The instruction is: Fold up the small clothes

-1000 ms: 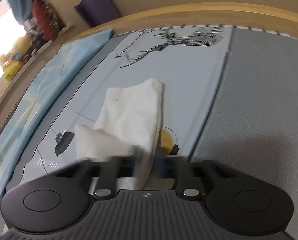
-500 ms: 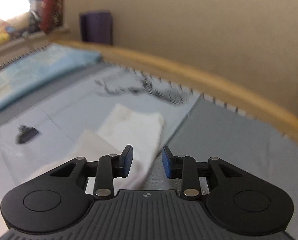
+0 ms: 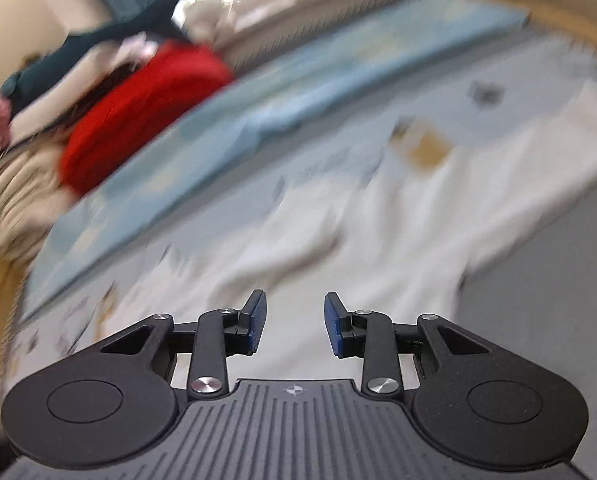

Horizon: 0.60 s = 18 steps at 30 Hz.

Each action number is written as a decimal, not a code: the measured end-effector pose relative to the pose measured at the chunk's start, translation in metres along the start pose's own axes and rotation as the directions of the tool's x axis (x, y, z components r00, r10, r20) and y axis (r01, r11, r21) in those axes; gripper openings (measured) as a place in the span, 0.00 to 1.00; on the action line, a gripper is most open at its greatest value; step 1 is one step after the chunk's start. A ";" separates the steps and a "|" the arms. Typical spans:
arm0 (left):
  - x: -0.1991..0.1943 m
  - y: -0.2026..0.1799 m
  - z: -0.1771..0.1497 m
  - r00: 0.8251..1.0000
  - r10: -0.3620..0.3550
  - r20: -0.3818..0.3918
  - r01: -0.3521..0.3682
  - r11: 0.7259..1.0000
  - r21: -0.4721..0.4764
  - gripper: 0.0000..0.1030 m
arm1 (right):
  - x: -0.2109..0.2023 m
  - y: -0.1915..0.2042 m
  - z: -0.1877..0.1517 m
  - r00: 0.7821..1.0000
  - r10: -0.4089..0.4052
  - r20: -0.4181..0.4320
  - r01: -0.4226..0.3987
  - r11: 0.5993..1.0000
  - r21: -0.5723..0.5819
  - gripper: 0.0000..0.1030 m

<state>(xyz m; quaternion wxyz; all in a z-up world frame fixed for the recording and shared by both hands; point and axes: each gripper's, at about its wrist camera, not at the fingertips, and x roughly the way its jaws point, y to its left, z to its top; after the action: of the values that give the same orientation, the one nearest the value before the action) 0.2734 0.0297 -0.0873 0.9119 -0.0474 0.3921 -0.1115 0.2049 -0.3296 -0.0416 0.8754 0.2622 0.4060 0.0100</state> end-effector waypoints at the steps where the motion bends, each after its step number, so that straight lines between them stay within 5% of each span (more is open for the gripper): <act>1: 0.007 -0.007 0.001 1.000 -0.019 0.013 0.019 1.000 0.012 0.11 | 0.006 0.000 -0.010 0.999 -0.014 -0.041 0.014 1.000 0.006 0.32; 5: 0.038 -0.040 -0.003 0.996 -0.087 0.016 0.086 0.994 0.061 0.11 | 0.031 -0.012 -0.027 0.985 -0.144 -0.099 0.143 0.990 -0.015 0.33; 11: 0.087 -0.091 -0.007 0.991 -0.130 0.024 0.125 0.980 0.154 0.12 | 0.052 -0.011 -0.040 0.972 -0.207 -0.113 0.200 0.977 -0.074 0.33; 14: 0.109 -0.105 -0.008 0.992 -0.122 0.010 0.118 0.975 0.187 0.14 | 0.070 -0.021 -0.049 0.947 -0.245 -0.207 0.232 0.969 -0.086 0.32; 16: 0.126 -0.112 -0.007 0.995 -0.097 -0.008 0.097 0.974 0.203 0.34 | 0.073 -0.027 -0.053 0.938 -0.259 -0.229 0.245 0.965 -0.088 0.26; 18: 0.142 -0.116 -0.007 0.998 -0.045 -0.033 0.051 0.975 0.217 0.42 | 0.073 -0.027 -0.051 0.936 -0.263 -0.232 0.239 0.963 -0.125 0.24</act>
<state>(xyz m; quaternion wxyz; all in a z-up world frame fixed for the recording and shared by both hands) 0.3438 -0.1167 -0.1714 0.9031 0.0447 0.3890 -0.1764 0.2114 -0.3128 -0.1328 0.8237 0.1629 0.5408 -0.0501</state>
